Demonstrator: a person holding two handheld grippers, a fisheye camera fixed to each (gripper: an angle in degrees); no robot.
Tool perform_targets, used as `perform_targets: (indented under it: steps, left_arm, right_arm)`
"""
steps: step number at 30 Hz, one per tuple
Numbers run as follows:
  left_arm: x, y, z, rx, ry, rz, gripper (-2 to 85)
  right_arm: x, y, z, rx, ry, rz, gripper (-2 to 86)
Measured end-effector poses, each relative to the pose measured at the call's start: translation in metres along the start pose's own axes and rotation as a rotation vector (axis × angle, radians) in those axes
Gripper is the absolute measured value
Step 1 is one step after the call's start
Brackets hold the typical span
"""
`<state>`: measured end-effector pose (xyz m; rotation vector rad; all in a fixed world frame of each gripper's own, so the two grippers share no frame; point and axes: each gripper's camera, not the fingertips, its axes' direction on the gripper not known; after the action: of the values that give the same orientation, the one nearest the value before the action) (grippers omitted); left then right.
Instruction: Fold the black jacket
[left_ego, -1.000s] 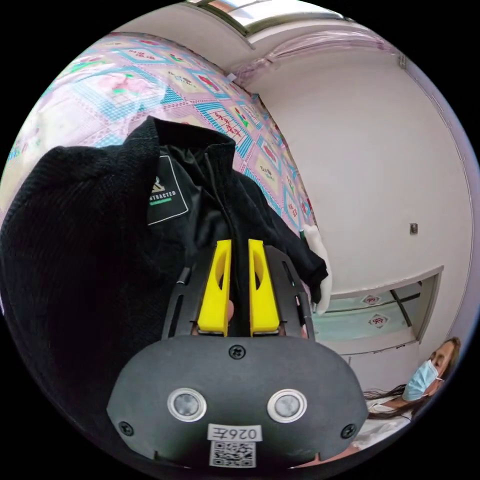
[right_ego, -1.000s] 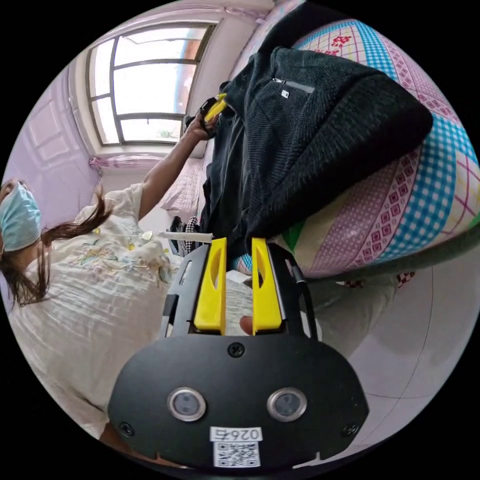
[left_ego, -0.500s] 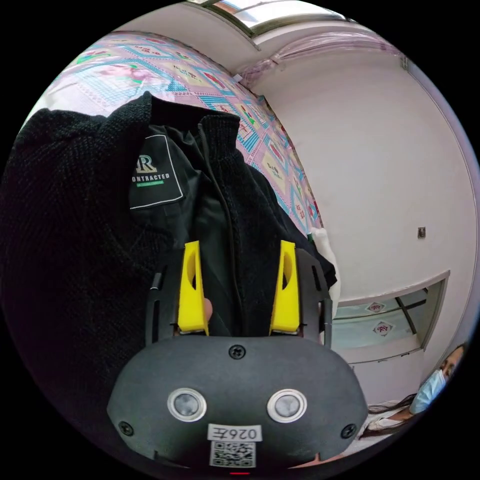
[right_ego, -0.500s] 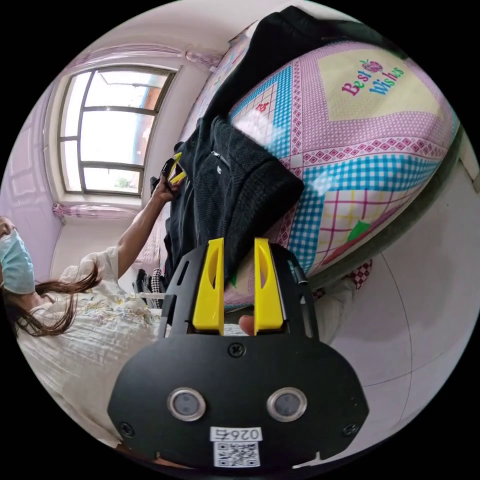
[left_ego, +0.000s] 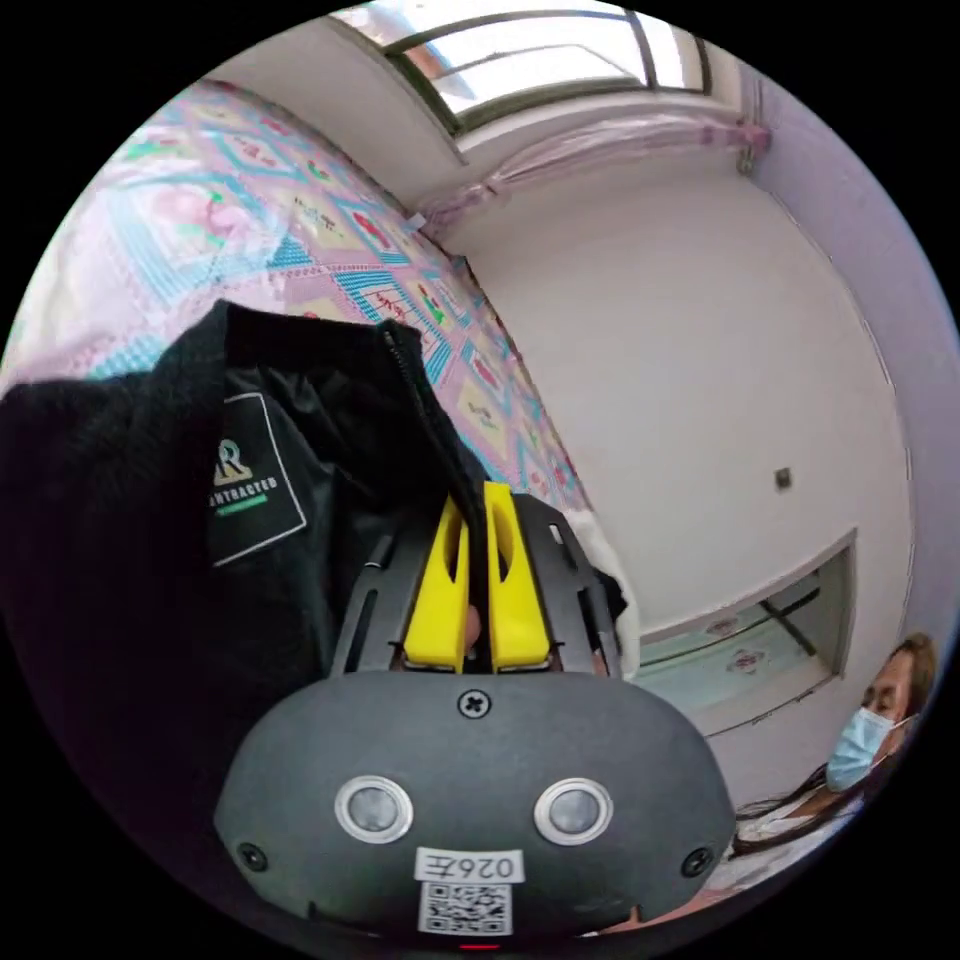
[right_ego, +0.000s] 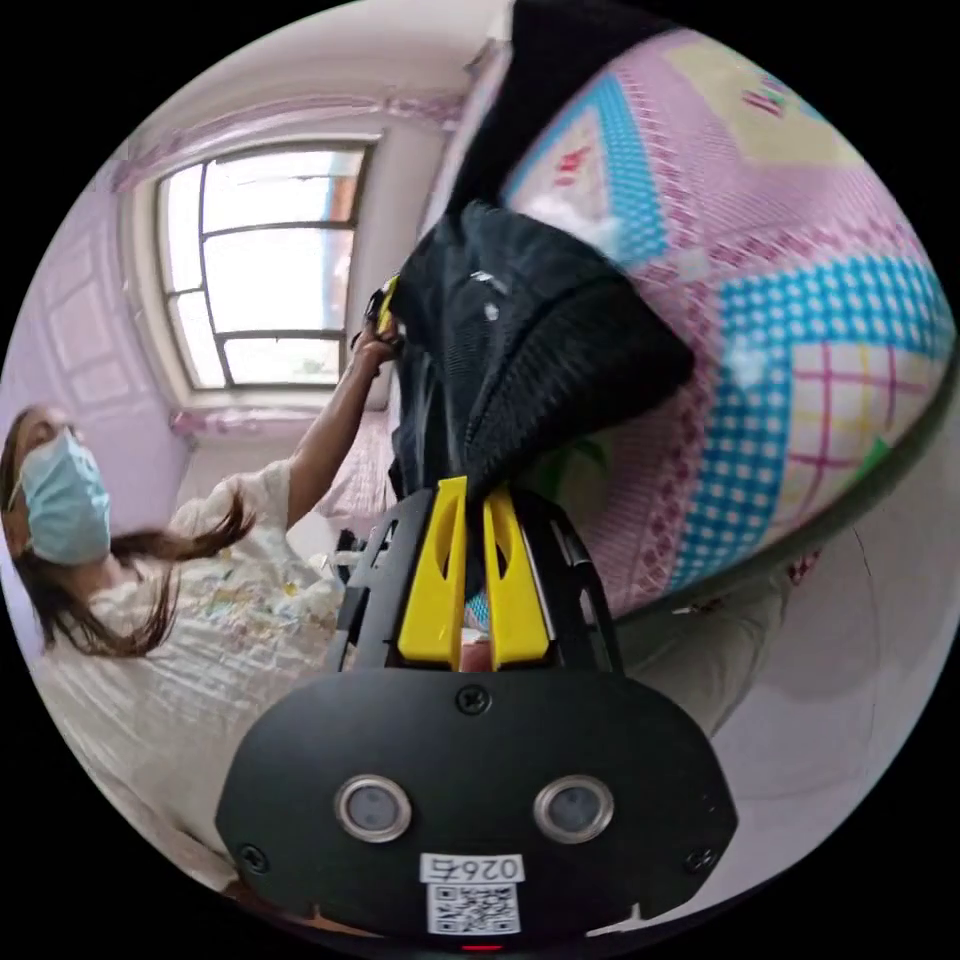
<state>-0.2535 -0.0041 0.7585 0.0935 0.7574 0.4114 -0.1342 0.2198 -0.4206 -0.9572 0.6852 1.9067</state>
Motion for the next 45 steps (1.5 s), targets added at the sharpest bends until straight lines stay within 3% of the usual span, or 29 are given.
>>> perform_targets:
  steps: [2, 4, 9, 11, 15, 17, 19, 23, 27, 31, 35, 38, 41, 43, 45]
  left_arm:
    - [-0.003, -0.002, 0.023, -0.199, -0.288, 0.018, 3.6]
    - [-0.013, 0.007, 0.033, -0.241, -0.355, -0.015, 7.3]
    - [-0.020, 0.048, 0.022, -0.121, -0.554, -0.092, 8.7]
    - [0.003, 0.079, 0.012, 0.049, -0.667, -0.016, 5.6]
    - [0.043, 0.116, 0.054, 0.075, -0.638, 0.261, 0.7]
    - [0.043, 0.127, 0.120, -0.127, -0.648, 0.398, -0.6]
    - [0.023, 0.131, 0.158, -0.252, -0.666, 0.363, -0.8]
    - [0.016, 0.139, 0.150, -0.290, -0.626, 0.246, -1.0]
    - [0.061, 0.182, 0.080, -0.058, -0.694, 0.363, -1.0]
    - [0.130, 0.262, -0.042, 0.356, -0.717, 0.536, -1.0]
    - [0.187, 0.348, -0.152, 0.746, -0.481, 0.747, -1.0]
    - [0.203, 0.385, -0.198, 0.828, -0.189, 0.831, -1.0]
    - [0.220, 0.397, -0.217, 0.688, 0.064, 0.858, -0.8]
    - [0.237, 0.419, -0.223, 0.770, 0.018, 0.903, -0.6]
    - [0.255, 0.448, -0.225, 0.951, -0.076, 0.999, 0.0]
  right_arm:
    - [-0.014, 0.003, 0.006, -0.112, 0.052, -0.075, 0.4]
    - [-0.017, 0.011, 0.005, -0.178, 0.099, -0.090, 2.3]
    - [-0.009, 0.038, -0.051, 0.014, 0.186, -0.014, 6.7]
    - [-0.009, 0.038, -0.062, 0.067, 0.275, -0.018, 8.9]
    - [-0.005, 0.021, -0.051, 0.120, 0.468, -0.068, 10.8]
    - [0.001, 0.013, -0.031, 0.080, 0.512, -0.091, 10.4]
    - [0.002, 0.019, -0.021, 0.077, 0.602, -0.135, 8.6]
    - [0.023, 0.043, -0.037, 0.036, 0.524, -0.060, 6.5]
    - [0.018, 0.082, -0.056, 0.079, 0.528, -0.085, 3.8]
    - [-0.034, 0.121, -0.077, 0.236, 0.621, -0.291, 0.6]
    - [-0.115, 0.170, -0.122, 0.643, 0.719, -0.640, 4.2]
    - [-0.144, 0.194, -0.146, 0.833, 0.485, -0.938, 8.1]
    - [-0.154, 0.191, -0.160, 0.734, 0.149, -1.094, 2.1]
    - [-0.167, 0.200, -0.169, 0.755, 0.144, -1.155, 0.0]
    - [-0.172, 0.222, -0.188, 0.966, 0.122, -1.235, -0.4]
